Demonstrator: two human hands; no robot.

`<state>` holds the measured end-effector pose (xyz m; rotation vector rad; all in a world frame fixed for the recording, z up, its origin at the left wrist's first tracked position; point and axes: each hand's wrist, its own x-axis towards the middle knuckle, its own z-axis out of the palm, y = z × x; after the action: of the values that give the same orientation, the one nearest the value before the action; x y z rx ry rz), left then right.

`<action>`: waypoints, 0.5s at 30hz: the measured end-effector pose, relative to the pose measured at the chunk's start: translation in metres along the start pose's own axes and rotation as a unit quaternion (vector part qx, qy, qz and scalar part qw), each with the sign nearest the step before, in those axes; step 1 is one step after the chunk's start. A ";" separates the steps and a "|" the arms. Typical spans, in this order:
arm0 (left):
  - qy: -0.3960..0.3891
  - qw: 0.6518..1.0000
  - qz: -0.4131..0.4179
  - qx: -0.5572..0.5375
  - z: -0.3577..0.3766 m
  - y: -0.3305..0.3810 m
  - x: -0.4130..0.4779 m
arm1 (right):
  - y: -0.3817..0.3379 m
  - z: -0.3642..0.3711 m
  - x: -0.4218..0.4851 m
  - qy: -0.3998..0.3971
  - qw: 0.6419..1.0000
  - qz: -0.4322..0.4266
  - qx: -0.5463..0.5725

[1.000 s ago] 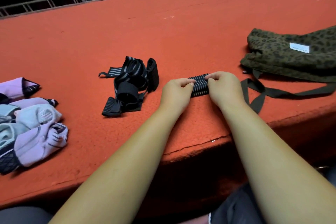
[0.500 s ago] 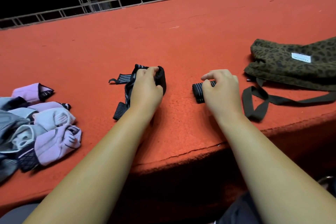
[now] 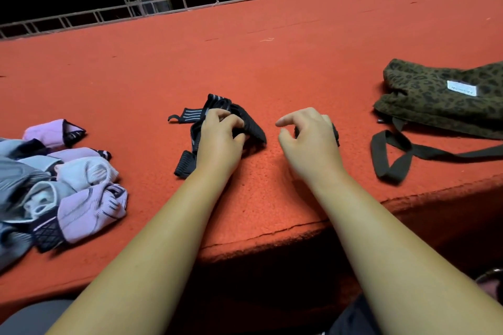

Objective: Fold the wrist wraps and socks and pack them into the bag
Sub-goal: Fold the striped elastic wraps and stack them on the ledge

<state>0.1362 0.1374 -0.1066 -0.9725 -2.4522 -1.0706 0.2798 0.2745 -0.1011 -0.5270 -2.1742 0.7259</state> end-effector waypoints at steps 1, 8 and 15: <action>0.018 0.999 0.026 -0.005 -0.002 0.002 -0.001 | -0.001 0.003 0.000 -0.016 1.000 -0.018 -0.003; -0.009 0.988 0.138 -0.068 -0.038 0.028 -0.016 | -0.017 0.007 -0.005 -0.094 0.994 -0.035 0.051; -0.062 0.981 0.067 -0.170 -0.078 0.028 -0.038 | -0.037 -0.001 -0.017 -0.131 0.978 -0.006 0.159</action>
<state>0.1834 0.0762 -0.0579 -1.3223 -2.2996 -1.4501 0.2860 0.2376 -0.0858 -0.2626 -2.2344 1.1681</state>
